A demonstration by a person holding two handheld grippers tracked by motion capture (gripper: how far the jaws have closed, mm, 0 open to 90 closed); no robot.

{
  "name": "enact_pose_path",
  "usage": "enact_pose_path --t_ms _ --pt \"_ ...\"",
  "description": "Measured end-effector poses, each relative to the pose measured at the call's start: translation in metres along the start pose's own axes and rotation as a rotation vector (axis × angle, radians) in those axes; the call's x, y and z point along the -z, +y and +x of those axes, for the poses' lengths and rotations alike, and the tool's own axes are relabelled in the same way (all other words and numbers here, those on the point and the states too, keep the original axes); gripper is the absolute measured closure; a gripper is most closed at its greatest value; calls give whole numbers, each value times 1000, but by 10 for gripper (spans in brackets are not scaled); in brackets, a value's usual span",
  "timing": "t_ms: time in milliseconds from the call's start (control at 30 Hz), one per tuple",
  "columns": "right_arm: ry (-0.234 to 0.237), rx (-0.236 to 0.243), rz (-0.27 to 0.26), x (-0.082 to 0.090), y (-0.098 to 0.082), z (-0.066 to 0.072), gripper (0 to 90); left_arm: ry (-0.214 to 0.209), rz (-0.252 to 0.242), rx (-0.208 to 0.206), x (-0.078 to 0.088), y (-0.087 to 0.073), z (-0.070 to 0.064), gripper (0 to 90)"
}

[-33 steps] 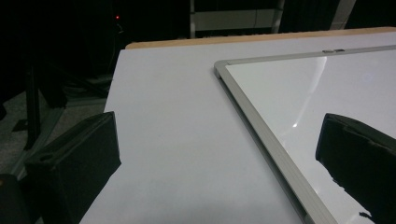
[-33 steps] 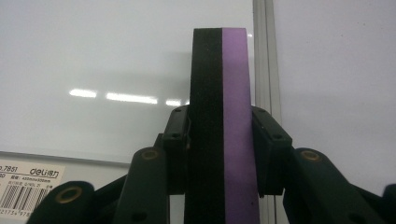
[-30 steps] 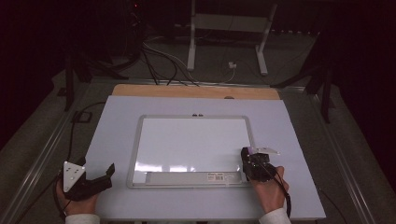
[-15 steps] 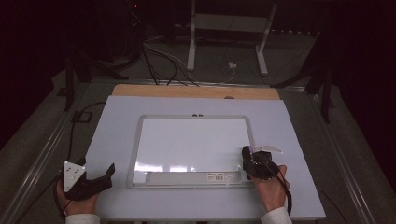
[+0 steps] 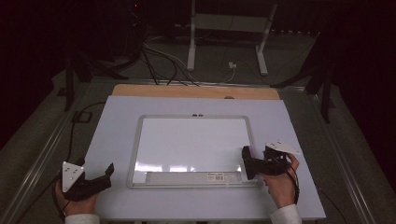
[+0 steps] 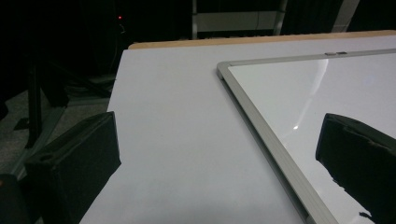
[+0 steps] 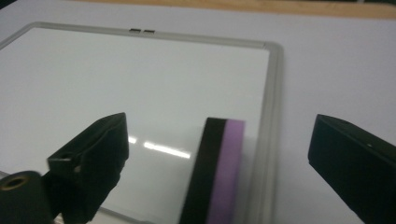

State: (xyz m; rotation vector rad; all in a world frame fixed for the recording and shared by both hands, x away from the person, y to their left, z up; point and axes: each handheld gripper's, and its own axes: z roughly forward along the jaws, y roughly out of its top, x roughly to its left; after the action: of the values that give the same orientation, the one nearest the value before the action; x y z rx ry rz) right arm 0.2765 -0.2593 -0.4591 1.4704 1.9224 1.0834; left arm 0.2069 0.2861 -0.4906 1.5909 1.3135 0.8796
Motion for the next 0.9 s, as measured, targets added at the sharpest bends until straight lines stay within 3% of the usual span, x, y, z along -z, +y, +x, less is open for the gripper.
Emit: enact_pose_path --t_ms 500,900 --pt "0 108 -119 26 -12 -40 20 -8 -8 -23 2 4 -2 4" --pt "-29 129 -158 36 -35 -60 20 -25 -42 -41 4 5 -2 4"
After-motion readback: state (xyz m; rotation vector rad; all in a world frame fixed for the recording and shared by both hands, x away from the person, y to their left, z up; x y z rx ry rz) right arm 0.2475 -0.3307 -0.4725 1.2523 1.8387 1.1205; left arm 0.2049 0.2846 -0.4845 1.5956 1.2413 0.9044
